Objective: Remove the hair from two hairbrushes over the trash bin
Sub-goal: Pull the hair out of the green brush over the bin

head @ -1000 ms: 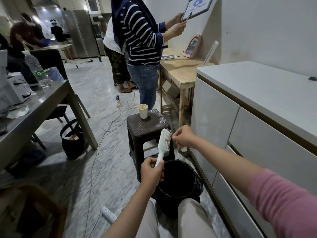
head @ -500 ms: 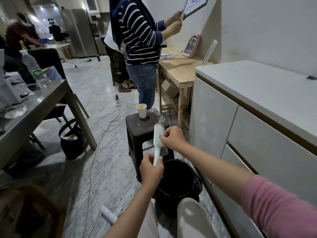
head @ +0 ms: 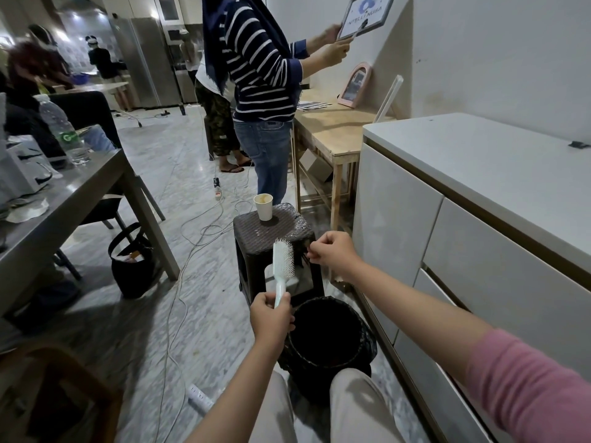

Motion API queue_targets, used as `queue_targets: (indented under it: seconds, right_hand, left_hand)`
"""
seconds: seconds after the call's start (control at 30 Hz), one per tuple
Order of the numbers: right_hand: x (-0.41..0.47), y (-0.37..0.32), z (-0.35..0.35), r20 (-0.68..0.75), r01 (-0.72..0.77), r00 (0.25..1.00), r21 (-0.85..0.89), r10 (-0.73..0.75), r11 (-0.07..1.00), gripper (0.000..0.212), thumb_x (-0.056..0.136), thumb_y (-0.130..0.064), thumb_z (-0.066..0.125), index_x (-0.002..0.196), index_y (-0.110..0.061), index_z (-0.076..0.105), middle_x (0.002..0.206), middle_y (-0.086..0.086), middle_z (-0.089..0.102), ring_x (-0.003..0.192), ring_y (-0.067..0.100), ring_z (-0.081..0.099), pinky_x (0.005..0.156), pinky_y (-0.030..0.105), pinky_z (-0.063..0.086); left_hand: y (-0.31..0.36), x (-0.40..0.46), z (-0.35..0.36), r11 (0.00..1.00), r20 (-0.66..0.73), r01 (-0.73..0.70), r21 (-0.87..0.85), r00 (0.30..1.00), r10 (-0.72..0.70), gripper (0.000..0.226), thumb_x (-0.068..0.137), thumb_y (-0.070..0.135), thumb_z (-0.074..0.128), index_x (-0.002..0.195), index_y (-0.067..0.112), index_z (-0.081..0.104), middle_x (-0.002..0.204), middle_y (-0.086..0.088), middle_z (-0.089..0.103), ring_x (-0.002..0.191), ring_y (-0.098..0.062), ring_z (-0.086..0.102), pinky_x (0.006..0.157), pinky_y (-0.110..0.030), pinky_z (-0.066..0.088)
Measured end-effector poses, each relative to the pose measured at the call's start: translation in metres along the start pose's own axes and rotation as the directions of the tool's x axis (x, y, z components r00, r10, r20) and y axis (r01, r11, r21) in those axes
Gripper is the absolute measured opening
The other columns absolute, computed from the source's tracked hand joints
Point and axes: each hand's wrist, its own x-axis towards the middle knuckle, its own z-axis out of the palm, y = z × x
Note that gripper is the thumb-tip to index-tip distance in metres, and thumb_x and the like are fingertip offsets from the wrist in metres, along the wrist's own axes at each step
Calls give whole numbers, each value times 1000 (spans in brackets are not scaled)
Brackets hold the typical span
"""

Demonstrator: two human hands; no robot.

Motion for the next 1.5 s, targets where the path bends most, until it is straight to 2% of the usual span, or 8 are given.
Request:
queue_targets:
  seconds: [0.27,0.4,0.5,0.67,0.87,1.17,1.3,1.5]
  right_hand:
    - [4,7,-26,-164,-55,986,-195,23,979,22,75,2,69,61,-6,54,62,12,62,53,20,62,45,23,52]
    - [9,17,-36,-259,-143,963,-274,71,951,6,75,-3,63,73,-8,65,71,7,67,64,24,68,63,37,61]
    - [13,22,-44,-270,-192,957,-318,105,929,17,78,-2,55,76,5,70,67,3,67,72,23,69,73,38,61]
    - [16,30,-45,-266,-254,950,-344,165,904,26,82,5,53,68,-7,71,87,6,68,102,26,63,90,36,54]
    - [21,39,-44,-194,-267,959,-355,209,896,25,86,2,53,100,-9,71,118,12,64,112,27,57,89,30,48]
    - [26,38,-55,-174,-188,974,-265,145,946,25,79,5,62,69,-17,70,93,11,71,98,28,67,92,43,54]
    - [23,29,-47,-148,-104,986,-211,74,972,9,78,-8,74,86,-11,70,90,12,71,87,25,69,90,44,55]
    - [18,13,-34,75,133,990,-263,-117,955,73,69,-36,82,133,-19,51,119,-1,54,111,14,52,97,35,47]
  left_hand:
    - [-3,10,-12,996,-104,85,-24,991,-87,18,91,13,62,99,-1,56,78,-17,62,49,-19,54,44,-27,45]
    - [-4,18,-21,985,-182,159,-67,969,-169,22,90,14,62,102,-3,56,71,-13,61,50,-20,55,46,-28,46]
    - [-6,24,-29,981,-210,173,-85,959,-188,23,90,14,62,103,-4,56,73,-14,62,51,-20,56,47,-29,48]
    - [-3,21,-27,988,-122,128,-87,983,-138,18,91,13,62,101,1,54,79,-16,62,52,-20,54,47,-29,46]
    - [-1,17,-20,990,-33,97,-105,994,-101,13,91,11,63,85,9,52,78,-18,62,51,-20,52,46,-29,44]
    - [3,7,-17,988,69,99,-116,993,-92,11,91,10,63,88,6,53,74,-15,61,49,-20,51,47,-29,45]
    - [7,-1,-14,991,172,82,-104,983,-63,11,91,9,64,89,4,54,69,-12,60,46,-17,50,43,-26,44]
    - [11,-12,-10,998,394,41,-55,919,-15,6,90,7,64,91,4,59,66,-9,61,40,-12,50,38,-22,40]
